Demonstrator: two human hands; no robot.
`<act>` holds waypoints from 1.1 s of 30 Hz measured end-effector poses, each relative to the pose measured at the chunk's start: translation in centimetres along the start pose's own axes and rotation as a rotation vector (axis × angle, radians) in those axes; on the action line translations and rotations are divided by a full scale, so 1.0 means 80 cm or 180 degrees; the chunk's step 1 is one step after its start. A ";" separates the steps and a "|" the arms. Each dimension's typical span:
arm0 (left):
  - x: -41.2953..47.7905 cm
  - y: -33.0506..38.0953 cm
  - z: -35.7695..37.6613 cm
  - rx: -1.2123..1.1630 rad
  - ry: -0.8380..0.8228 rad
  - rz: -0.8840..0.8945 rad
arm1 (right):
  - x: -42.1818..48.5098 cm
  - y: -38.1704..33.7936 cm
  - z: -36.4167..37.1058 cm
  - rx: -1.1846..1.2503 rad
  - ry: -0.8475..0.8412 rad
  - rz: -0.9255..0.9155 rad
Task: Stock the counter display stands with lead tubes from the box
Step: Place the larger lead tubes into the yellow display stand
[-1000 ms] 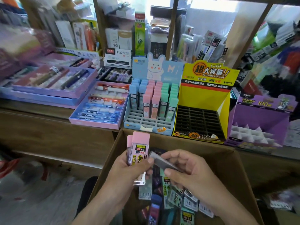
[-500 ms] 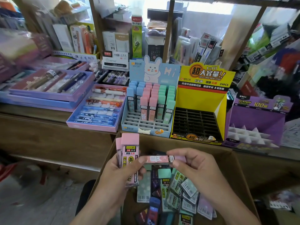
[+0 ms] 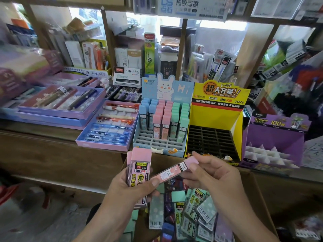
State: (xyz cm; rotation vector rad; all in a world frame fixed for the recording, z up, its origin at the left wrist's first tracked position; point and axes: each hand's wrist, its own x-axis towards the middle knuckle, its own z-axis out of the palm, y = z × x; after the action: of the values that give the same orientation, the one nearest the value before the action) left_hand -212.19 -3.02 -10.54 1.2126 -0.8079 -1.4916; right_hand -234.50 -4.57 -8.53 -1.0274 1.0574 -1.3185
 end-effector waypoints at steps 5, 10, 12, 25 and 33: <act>0.005 0.005 -0.003 0.0003 -0.0087 0.0084 | 0.022 -0.021 0.012 -0.0417 -0.0044 -0.0316; 0.019 0.018 -0.019 -0.0422 0.0028 -0.0002 | 0.052 -0.050 0.019 -0.1064 0.0150 -0.0957; 0.025 0.020 -0.027 -0.0640 -0.0020 -0.0106 | 0.065 -0.057 0.017 -0.1281 0.0174 -0.1135; 0.044 -0.004 -0.039 -0.1102 -0.0049 0.0050 | 0.116 -0.085 0.029 -0.2256 0.0064 -0.1697; 0.043 -0.006 -0.044 -0.1280 -0.0136 -0.0004 | 0.123 -0.070 0.040 -0.2375 -0.0119 -0.1552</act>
State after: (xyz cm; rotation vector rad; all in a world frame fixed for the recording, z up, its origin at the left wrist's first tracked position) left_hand -208.91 -5.87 -12.95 0.8825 -0.5007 -1.5923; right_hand -232.80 -14.49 -2.41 -1.9543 1.3626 -1.2834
